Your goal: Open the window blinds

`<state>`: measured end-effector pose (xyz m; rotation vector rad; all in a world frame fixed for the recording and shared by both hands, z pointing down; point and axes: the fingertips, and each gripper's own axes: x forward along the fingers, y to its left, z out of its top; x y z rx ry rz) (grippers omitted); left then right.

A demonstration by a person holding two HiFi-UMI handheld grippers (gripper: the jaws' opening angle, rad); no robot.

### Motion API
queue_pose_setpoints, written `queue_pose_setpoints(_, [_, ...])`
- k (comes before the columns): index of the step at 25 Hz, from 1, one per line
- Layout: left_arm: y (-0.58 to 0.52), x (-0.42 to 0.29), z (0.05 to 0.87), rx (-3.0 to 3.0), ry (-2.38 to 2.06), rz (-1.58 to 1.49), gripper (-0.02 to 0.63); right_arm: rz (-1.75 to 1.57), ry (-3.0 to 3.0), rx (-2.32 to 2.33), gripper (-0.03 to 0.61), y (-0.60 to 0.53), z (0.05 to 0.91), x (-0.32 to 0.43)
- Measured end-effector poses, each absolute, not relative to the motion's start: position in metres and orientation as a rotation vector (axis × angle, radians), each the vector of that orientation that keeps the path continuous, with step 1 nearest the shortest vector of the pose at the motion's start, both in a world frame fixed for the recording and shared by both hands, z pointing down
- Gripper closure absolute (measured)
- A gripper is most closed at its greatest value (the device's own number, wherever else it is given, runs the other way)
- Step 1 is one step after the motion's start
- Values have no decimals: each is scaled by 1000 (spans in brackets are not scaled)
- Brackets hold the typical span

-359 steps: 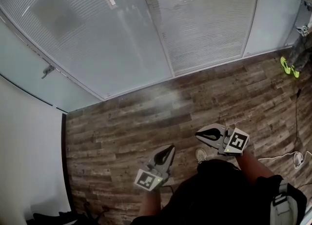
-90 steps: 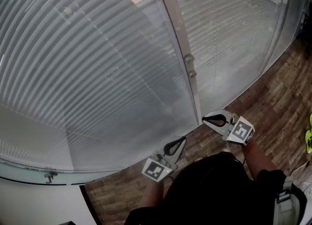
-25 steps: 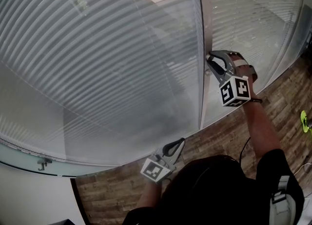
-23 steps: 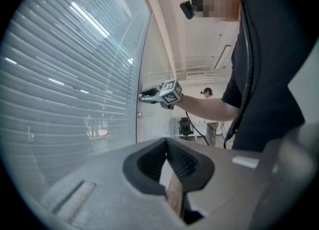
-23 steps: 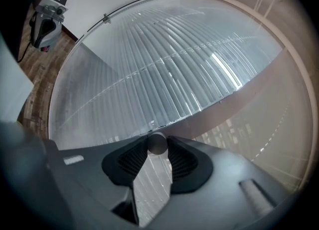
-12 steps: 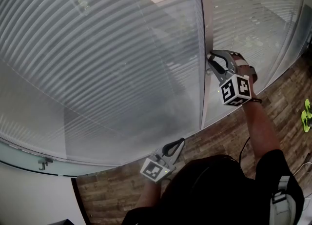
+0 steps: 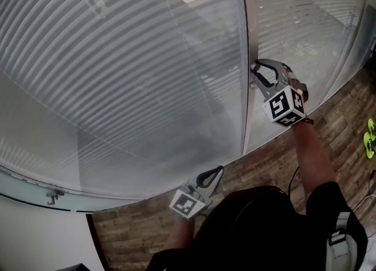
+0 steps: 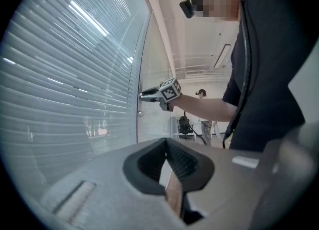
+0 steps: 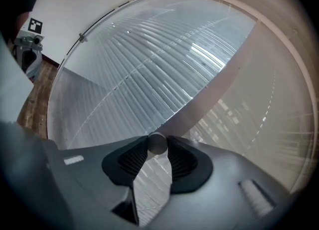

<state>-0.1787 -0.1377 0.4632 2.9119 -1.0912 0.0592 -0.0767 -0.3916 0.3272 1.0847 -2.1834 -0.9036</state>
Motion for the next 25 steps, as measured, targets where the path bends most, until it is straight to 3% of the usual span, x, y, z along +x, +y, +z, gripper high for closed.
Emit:
queue_pose_setpoints(17, [-132, -181, 470, 2893, -1076, 78, 609, -517, -2503, 1248, 455, -397, 326, -72])
queue_pose_setpoints(25, [-130, -180, 471, 2900, -1056, 78, 609, -176, -2706, 1375, 454, -402, 328, -65])
